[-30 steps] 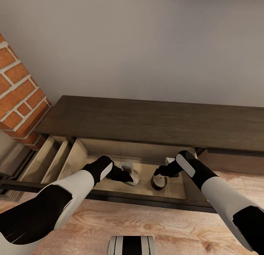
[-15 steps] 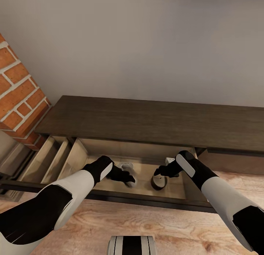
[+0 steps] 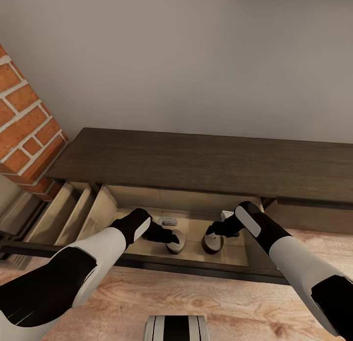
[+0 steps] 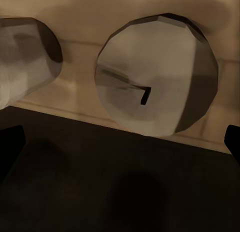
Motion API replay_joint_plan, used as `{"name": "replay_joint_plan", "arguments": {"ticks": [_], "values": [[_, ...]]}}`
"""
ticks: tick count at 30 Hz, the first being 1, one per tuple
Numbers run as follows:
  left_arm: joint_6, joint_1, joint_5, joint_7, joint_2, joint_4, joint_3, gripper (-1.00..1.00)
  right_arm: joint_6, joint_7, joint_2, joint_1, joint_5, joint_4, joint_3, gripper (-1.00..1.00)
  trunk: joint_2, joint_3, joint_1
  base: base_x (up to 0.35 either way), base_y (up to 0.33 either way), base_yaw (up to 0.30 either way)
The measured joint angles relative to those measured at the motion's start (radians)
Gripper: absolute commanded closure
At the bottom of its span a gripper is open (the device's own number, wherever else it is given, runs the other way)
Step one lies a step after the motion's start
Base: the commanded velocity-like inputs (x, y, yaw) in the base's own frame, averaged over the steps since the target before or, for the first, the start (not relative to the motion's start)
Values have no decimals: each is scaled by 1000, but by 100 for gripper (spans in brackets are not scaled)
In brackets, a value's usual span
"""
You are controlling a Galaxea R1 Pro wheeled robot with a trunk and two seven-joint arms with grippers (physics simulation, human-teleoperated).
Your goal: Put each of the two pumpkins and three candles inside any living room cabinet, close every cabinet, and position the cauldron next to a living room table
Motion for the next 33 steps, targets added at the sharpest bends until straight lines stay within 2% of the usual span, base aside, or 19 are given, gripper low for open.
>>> {"name": "replay_joint_plan", "arguments": {"ticks": [10, 33], "values": [[0, 0, 0, 0, 0, 0, 0, -100, 0, 0, 0, 0, 1, 9, -1, -100, 0, 0, 0, 0, 0, 0], [0, 0, -1, 1, 0, -1, 1, -100, 0, -1, 5, 0, 4, 40, -1, -100, 161, 72, -88, 0, 0, 0]]}}
